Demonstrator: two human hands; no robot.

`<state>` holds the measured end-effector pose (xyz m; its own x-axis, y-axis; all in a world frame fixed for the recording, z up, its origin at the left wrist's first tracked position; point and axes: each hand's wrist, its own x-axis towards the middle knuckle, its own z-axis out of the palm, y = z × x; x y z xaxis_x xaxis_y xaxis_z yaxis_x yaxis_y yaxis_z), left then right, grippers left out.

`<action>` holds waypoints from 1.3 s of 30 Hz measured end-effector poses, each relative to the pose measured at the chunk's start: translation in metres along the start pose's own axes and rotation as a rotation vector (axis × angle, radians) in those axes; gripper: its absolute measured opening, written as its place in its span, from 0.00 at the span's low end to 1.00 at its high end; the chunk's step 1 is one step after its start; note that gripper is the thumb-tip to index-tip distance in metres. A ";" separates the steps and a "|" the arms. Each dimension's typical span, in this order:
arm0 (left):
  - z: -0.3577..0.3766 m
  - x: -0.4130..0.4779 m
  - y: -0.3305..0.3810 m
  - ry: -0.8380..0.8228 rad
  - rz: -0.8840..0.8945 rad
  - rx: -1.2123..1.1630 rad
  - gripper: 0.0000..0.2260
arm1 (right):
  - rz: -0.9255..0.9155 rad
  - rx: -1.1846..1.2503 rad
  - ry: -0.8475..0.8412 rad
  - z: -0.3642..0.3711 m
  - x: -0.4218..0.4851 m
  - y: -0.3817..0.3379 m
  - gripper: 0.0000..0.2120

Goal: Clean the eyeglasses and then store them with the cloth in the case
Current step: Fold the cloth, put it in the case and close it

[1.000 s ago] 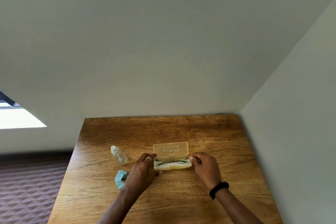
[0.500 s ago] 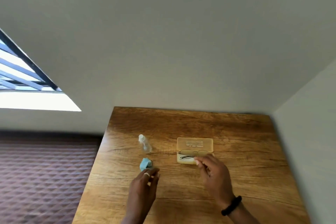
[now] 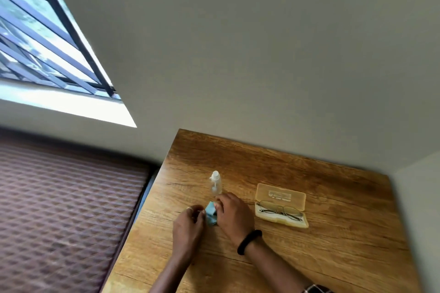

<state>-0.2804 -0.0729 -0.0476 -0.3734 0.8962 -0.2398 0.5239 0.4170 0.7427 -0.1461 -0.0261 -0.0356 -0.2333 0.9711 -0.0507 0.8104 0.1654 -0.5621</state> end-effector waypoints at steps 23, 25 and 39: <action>-0.016 -0.010 0.033 -0.202 0.350 -0.174 0.13 | -0.038 0.139 0.131 -0.041 -0.025 0.007 0.06; -0.019 -0.014 0.049 -0.275 0.366 -0.218 0.11 | -0.059 0.175 0.157 -0.058 -0.030 0.005 0.07; -0.040 -0.062 0.130 -0.498 -0.095 -0.792 0.11 | -0.155 0.288 0.462 -0.145 -0.074 0.005 0.06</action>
<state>-0.2203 -0.0800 0.0888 0.0785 0.9018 -0.4250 -0.2336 0.4311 0.8715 -0.0474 -0.0722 0.0849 -0.0257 0.9243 0.3808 0.5912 0.3213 -0.7398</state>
